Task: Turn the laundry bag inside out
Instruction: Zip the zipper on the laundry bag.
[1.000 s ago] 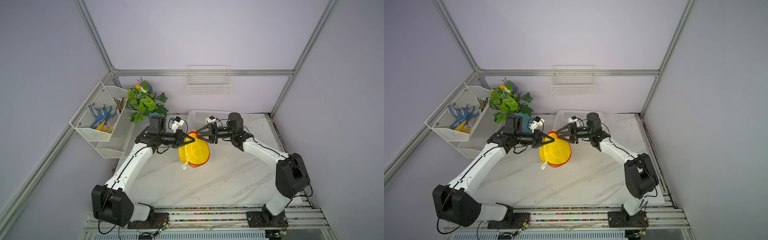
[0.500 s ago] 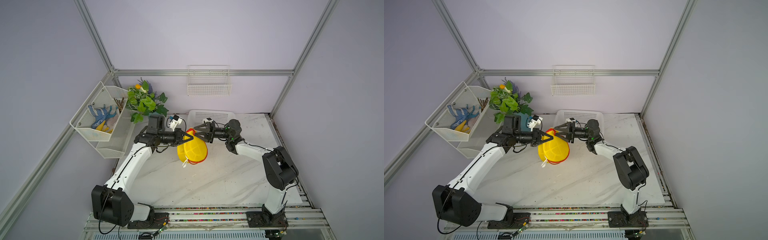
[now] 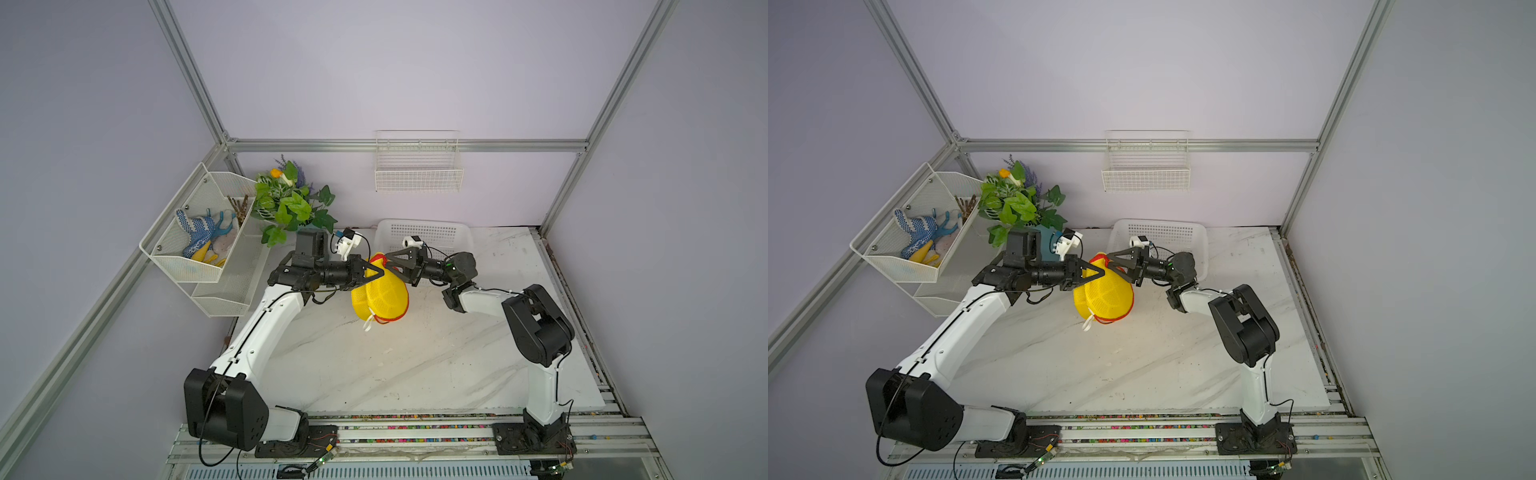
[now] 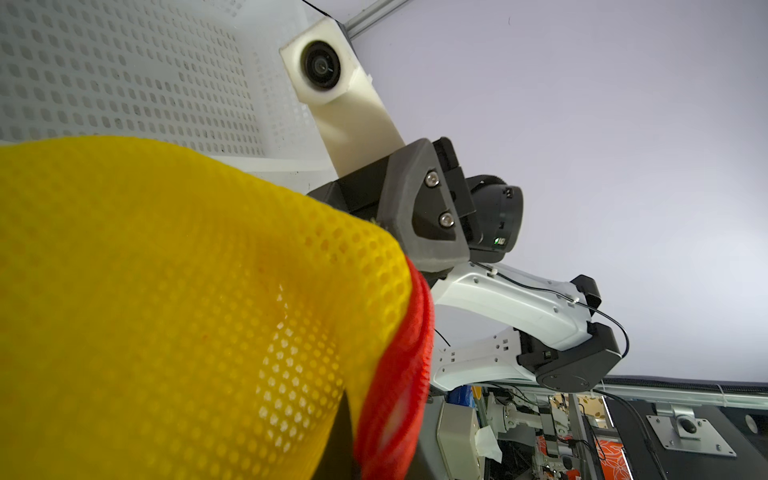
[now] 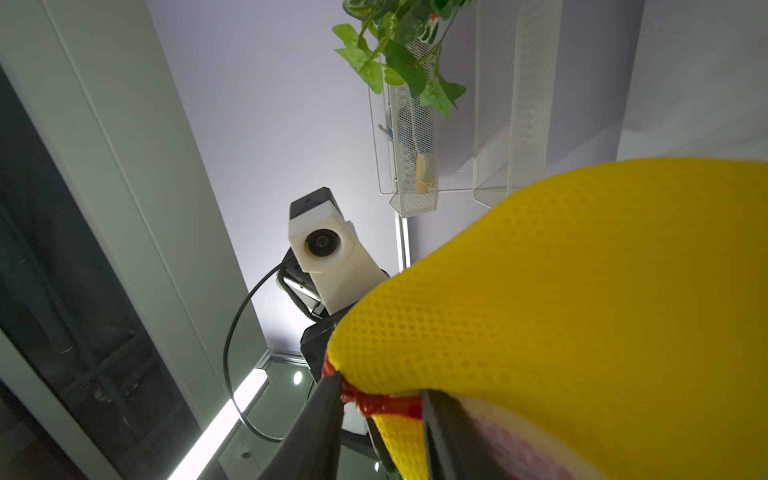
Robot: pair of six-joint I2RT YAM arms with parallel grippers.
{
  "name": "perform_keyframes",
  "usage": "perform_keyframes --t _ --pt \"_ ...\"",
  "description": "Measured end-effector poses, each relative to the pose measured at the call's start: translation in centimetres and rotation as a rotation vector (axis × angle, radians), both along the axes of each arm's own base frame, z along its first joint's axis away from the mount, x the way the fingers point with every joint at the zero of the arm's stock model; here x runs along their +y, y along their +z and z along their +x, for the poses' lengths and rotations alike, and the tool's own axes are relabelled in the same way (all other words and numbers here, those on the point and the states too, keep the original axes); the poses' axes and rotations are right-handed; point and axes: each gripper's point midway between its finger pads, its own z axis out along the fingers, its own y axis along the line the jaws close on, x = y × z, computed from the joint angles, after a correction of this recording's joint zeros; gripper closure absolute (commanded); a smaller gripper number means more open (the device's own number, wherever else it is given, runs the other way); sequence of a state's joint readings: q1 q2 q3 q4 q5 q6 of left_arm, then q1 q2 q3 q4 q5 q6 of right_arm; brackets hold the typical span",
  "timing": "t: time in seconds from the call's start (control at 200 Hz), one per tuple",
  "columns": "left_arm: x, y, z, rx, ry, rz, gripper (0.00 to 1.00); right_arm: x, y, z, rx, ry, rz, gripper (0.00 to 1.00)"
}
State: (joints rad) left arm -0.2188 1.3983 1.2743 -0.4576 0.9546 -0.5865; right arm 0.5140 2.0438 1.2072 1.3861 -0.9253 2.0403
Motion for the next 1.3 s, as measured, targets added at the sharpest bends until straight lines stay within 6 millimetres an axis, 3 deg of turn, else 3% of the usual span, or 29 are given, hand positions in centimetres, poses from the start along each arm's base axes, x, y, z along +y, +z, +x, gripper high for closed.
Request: perform_keyframes --t 0.295,0.785,0.885,0.995,1.08,1.175,1.3 --pt "-0.5 2.2 -0.1 -0.075 -0.039 -0.037 1.00 -1.6 3.2 -0.4 -0.092 -0.077 0.144 0.68" --pt "-1.5 2.6 -1.3 -0.067 -0.106 -0.064 1.00 -4.8 7.1 0.0 -0.137 -0.172 0.216 0.69" --pt "-1.5 2.6 -1.3 -0.067 -0.106 -0.064 1.00 -4.7 6.4 -0.1 -0.111 -0.133 0.145 0.61" --pt "-1.5 2.6 -1.4 -0.066 -0.107 -0.064 1.00 -5.5 5.3 1.4 -0.084 -0.164 -0.058 0.56" --pt "-1.5 2.6 -1.4 -0.066 -0.108 -0.065 1.00 -7.6 6.7 2.7 -0.174 -0.235 -0.184 0.53" --pt "-1.5 2.6 -1.4 -0.065 -0.108 -0.065 1.00 -9.5 8.7 2.6 -0.269 -0.278 -0.208 0.52" --pt "-1.5 2.6 -1.4 -0.065 -0.108 -0.065 1.00 -8.5 7.9 1.8 -0.265 -0.226 -0.215 0.53"
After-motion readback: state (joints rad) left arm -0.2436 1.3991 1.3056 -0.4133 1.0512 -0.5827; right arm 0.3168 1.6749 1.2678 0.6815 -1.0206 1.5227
